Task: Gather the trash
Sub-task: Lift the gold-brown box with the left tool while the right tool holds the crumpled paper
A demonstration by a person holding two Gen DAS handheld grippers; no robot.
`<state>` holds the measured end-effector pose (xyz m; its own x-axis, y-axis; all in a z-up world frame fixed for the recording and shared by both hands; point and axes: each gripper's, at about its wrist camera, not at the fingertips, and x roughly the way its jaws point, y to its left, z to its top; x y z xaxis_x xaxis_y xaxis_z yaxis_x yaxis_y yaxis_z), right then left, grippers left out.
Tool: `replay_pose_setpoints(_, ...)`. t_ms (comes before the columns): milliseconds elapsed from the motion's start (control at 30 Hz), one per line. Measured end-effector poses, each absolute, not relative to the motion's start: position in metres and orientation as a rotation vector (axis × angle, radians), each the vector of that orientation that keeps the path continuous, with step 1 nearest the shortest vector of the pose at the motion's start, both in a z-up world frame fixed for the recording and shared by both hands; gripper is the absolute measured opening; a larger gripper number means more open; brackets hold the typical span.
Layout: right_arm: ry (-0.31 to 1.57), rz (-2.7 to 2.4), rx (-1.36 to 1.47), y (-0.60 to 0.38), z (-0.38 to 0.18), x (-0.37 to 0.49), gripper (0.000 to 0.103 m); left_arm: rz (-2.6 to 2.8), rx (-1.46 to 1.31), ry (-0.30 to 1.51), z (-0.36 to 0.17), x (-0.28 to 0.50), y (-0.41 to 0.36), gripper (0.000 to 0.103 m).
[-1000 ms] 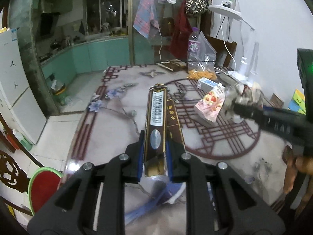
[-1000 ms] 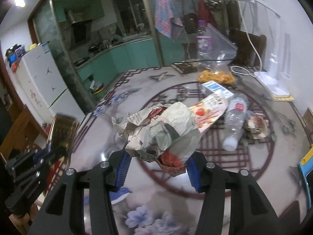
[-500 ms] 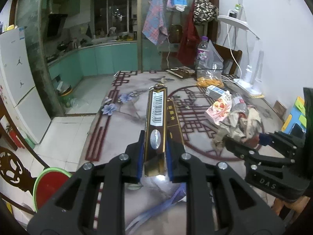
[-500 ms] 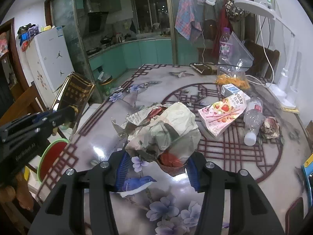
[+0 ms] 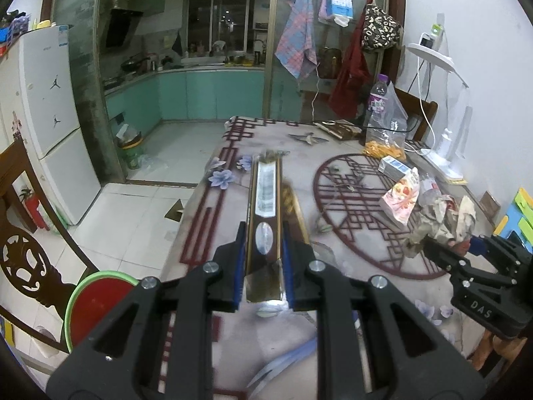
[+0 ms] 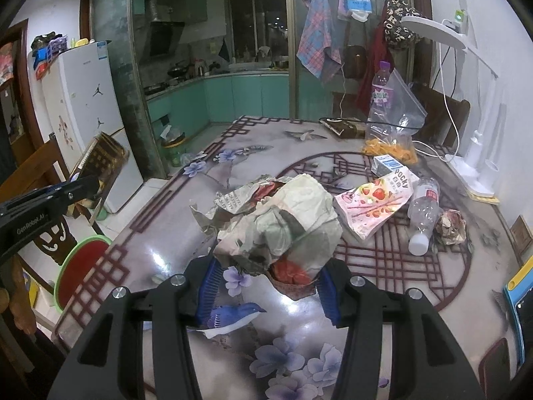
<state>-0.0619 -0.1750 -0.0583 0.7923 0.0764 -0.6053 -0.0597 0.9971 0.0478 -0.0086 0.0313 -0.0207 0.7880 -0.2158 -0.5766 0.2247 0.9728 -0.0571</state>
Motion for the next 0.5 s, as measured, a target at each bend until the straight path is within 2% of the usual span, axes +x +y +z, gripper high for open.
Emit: replay_pose_setpoints(500,0.665,0.090,0.012,-0.147,-0.055,-0.065,0.049,-0.184,-0.040,0.657,-0.028,-0.005,0.076,0.018)
